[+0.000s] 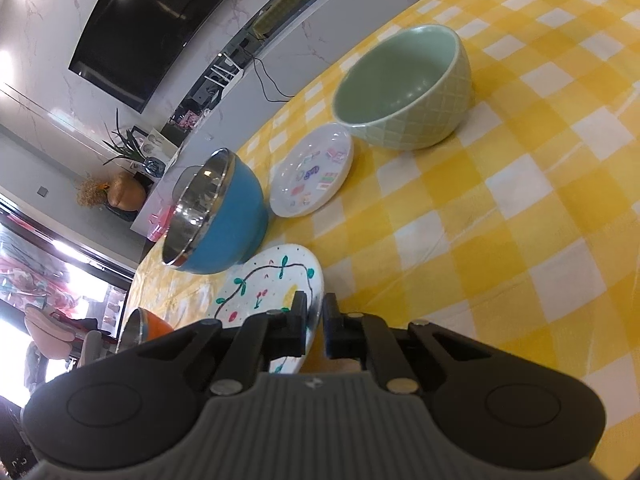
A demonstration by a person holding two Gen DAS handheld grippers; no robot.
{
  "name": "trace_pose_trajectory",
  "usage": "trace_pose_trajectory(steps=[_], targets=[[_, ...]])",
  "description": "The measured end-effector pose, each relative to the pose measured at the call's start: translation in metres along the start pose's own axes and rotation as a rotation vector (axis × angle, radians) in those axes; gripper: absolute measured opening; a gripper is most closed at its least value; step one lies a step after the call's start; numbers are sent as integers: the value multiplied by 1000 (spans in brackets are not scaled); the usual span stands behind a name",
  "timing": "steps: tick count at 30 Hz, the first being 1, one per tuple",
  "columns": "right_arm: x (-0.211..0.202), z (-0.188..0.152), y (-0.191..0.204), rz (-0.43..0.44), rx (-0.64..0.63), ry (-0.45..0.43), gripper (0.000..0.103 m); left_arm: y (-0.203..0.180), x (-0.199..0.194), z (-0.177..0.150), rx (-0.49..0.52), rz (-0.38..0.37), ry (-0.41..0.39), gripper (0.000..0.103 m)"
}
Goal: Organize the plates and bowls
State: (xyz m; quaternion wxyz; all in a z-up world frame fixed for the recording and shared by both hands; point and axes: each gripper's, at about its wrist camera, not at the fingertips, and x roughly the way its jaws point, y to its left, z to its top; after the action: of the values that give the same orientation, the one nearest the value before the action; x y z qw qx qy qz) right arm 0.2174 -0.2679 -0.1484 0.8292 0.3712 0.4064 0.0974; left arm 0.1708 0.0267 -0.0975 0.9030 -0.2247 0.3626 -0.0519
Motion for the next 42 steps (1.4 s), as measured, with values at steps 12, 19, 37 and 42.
trace_pose_trajectory(steps=[12, 19, 37, 42], targets=[[-21, -16, 6, 17, 18, 33, 6, -2, -31, -5, -4, 20, 7, 12], [-31, -31, 15, 25, -11, 59, 6, 3, -56, -14, -24, 40, 18, 12], [-52, -75, 20, 5, -63, 124, 7, 10, -92, -38, -5, 119, 93, 12], [-50, -81, 23, -13, -99, 129, 7, 15, -91, -45, -5, 138, 116, 12]])
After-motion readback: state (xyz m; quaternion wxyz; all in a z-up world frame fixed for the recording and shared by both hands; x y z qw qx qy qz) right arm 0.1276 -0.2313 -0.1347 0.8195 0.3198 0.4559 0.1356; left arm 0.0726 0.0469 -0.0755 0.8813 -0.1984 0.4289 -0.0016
